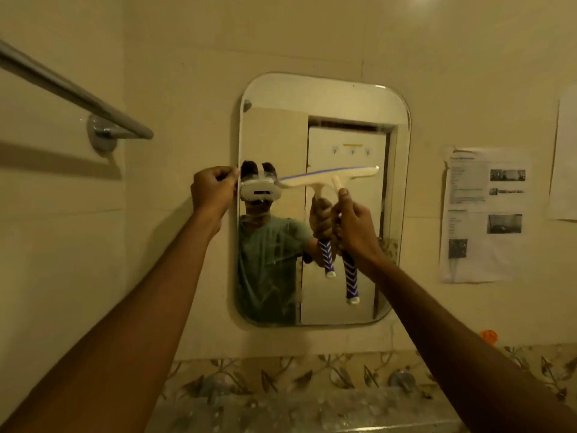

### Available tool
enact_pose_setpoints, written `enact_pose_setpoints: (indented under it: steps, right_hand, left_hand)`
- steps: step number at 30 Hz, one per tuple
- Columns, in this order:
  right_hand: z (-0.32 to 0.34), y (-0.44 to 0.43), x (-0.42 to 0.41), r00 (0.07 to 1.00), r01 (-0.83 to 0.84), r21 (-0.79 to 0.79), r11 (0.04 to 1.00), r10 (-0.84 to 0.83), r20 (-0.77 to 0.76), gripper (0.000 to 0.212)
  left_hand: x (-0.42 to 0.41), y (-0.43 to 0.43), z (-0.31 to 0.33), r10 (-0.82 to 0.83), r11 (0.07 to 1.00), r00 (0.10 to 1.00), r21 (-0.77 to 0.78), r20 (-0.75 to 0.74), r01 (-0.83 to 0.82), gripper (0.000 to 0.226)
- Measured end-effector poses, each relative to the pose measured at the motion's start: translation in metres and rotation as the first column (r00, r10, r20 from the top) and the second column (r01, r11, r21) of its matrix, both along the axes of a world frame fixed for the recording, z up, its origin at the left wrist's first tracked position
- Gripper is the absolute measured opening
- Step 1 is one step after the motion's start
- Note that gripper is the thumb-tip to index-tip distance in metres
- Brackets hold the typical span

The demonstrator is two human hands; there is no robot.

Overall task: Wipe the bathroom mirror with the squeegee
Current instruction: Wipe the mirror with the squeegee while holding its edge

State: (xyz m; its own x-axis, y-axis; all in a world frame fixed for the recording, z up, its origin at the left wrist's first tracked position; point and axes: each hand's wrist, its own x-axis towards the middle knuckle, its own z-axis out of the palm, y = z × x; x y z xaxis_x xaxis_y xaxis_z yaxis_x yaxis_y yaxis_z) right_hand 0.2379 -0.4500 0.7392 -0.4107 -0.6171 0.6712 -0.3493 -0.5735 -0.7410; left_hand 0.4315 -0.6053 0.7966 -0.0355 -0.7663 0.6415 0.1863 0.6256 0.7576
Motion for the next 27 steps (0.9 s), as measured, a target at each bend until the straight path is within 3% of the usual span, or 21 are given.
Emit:
enact_pose_setpoints:
  steps: [4,14,21,24,27]
  right_hand:
    - [0.061,-0.015,0.014,0.999,-0.037,-0.014,0.999,0.037,0.035,0.053]
    - [0.158,-0.037,0.053,0.965,0.254,-0.109,0.961,-0.244,0.093,0.056]
    - [0.158,-0.056,0.046,0.931,0.361,-0.055,0.931,-0.357,0.071,0.061]
    - [0.122,-0.061,0.043,0.980,0.190,-0.027,0.981,-0.188,0.063,0.066]
    - [0.061,-0.065,0.038,0.978,0.195,-0.002,0.981,-0.195,0.073,0.069]
  left_hand:
    - [0.000,-0.008,0.013,0.013,1.000,0.999,-0.022,0.044,-0.012,0.014]
    - [0.003,-0.016,0.014,-0.049,0.998,0.996,-0.032,0.070,0.052,0.018]
    - [0.001,-0.018,0.011,-0.041,0.998,0.996,-0.052,0.076,0.045,0.020]
    - [0.000,-0.020,0.012,-0.029,0.998,0.997,-0.048,0.065,0.033,0.019]
    - [-0.001,-0.021,0.012,-0.033,0.999,0.998,-0.037,0.055,0.036,0.018]
